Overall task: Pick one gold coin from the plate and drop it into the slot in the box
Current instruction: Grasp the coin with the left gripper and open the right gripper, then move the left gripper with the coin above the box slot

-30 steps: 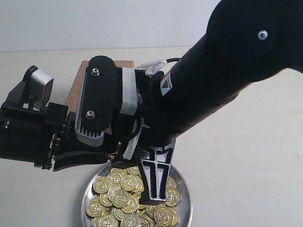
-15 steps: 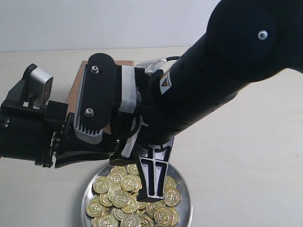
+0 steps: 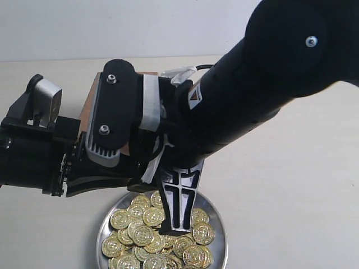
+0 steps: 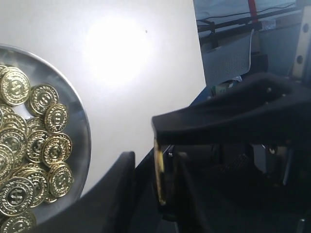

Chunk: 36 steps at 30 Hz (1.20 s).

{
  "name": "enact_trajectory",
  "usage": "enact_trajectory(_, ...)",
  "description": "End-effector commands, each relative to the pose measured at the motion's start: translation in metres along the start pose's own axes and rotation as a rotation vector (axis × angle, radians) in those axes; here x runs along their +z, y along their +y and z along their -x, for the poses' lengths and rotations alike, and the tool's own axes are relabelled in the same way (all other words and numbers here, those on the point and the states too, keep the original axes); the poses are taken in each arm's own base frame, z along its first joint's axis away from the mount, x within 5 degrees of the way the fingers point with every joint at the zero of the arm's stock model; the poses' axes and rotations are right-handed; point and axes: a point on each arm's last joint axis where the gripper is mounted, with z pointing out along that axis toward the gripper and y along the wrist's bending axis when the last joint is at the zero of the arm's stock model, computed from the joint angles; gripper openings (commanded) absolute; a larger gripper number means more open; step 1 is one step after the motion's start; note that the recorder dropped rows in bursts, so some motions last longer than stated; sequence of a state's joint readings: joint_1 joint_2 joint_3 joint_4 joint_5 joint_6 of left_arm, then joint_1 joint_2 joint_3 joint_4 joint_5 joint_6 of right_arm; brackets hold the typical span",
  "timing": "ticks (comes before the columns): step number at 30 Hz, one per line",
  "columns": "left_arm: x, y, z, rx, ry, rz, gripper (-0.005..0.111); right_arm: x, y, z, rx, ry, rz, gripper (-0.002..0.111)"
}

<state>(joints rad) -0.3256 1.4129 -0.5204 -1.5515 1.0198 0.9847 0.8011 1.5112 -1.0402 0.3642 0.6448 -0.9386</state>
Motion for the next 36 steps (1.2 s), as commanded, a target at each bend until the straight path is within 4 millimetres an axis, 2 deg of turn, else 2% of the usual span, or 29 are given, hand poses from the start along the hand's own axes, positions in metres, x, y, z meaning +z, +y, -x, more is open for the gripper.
enact_trajectory(1, 0.001, -0.002, 0.0014, 0.006, -0.005, -0.012, 0.028, -0.0044, -0.0022, 0.0036, -0.012, -0.022, -0.03, 0.021)
enact_trajectory(13, 0.001, -0.0023, 0.0019, 0.002, -0.011, -0.016, 0.028, -0.0044, -0.0031, 0.0043, -0.012, -0.03, -0.04, 0.021)
enact_trajectory(16, 0.001, -0.0027, 0.0025, 0.004, -0.017, -0.02, 0.018, -0.0045, -0.0042, 0.0054, -0.008, -0.042, -0.052, 0.022)
enact_trajectory(19, 0.001, -0.003, 0.003, 0.021, -0.023, -0.023, 0.0, -0.0045, -0.0043, 0.0055, -0.008, -0.043, -0.053, 0.031)
enact_trajectory(23, 0.0009, -0.0046, 0.004, 0.033, -0.034, -0.04, 0.0, -0.0045, -0.0045, 0.0058, -0.006, -0.047, -0.056, 0.041)
enact_trajectory(31, 0.0009, -0.0054, 0.0038, 0.053, -0.033, -0.049, 0.0, -0.0047, -0.0058, 0.0068, -0.006, -0.057, -0.07, 0.043)
enact_trajectory(36, 0.0003, -0.0039, 0.0046, 0.064, -0.039, -0.035, 0.0, -0.0047, -0.0065, 0.0059, -0.006, -0.048, -0.077, 0.059)
